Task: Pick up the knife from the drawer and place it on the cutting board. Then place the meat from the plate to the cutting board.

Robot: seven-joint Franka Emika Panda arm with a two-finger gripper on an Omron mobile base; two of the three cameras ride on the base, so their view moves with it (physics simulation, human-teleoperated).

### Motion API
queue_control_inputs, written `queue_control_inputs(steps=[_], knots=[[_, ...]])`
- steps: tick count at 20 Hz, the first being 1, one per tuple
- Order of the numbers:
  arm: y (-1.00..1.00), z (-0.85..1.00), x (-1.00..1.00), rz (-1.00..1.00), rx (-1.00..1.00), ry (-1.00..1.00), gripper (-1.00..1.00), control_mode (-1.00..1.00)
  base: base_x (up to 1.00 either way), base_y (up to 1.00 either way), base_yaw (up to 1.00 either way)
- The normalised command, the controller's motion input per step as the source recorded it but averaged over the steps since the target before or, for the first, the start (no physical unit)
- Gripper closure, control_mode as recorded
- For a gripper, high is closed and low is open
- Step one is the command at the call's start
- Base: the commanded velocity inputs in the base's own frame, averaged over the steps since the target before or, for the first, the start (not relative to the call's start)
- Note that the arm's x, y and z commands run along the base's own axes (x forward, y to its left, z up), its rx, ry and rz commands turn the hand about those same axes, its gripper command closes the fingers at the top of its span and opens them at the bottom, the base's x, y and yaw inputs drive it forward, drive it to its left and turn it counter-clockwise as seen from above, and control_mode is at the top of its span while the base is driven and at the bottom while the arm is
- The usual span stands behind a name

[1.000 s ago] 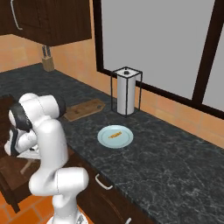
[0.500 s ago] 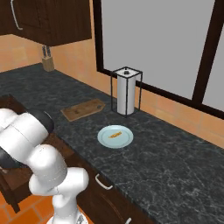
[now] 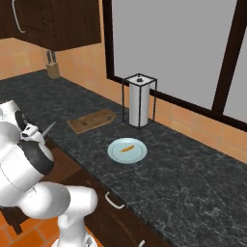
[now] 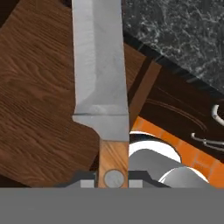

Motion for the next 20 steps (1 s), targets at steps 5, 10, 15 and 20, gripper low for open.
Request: queue_control_inputs(steps=[5,10,15,20], knots=[[-0.83,0.70,1.00,-0.12,-0.04,0.01,1.00,-1.00,0.00,0.00,0.00],[-0.55,0.18,1.00,-0.20,-0.01,0.00,1.00,-1.00,0.00,0.00,0.00],[-0.14,-0.08,1.00,-0.17,0.00,-0.13,1.00,-1.00,0.00,0.00,0.00],[-0.02,-0.24,1.00,-0.13,0.02,-0.13,1.00,-1.00,0.00,0.00,0.00]])
